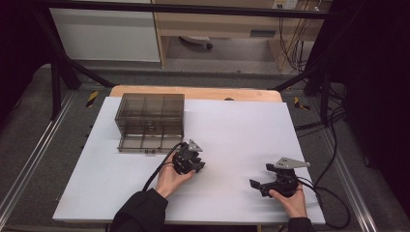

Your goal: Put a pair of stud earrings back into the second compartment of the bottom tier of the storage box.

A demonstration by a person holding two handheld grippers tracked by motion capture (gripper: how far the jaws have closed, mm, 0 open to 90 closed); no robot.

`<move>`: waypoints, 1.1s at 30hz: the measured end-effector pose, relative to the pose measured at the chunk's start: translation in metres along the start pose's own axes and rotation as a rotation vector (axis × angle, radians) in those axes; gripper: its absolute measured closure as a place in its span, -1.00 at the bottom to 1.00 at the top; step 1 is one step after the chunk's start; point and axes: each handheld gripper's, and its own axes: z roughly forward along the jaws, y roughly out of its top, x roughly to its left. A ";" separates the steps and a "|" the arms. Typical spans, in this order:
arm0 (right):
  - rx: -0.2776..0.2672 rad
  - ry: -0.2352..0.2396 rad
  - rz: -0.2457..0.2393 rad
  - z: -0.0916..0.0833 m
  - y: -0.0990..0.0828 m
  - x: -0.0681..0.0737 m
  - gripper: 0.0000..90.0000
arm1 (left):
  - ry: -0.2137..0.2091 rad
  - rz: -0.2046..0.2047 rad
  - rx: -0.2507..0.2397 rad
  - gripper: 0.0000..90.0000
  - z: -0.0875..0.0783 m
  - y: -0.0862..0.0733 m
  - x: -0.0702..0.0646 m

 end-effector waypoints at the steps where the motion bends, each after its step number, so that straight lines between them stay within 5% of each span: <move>1: -0.001 0.000 -0.001 0.000 0.000 0.000 -0.98 | 0.002 0.001 -0.002 0.65 0.000 0.000 0.000; 33: -0.001 0.001 0.000 0.000 0.000 0.000 -0.98 | -0.010 0.025 -0.032 0.80 -0.009 0.000 -0.001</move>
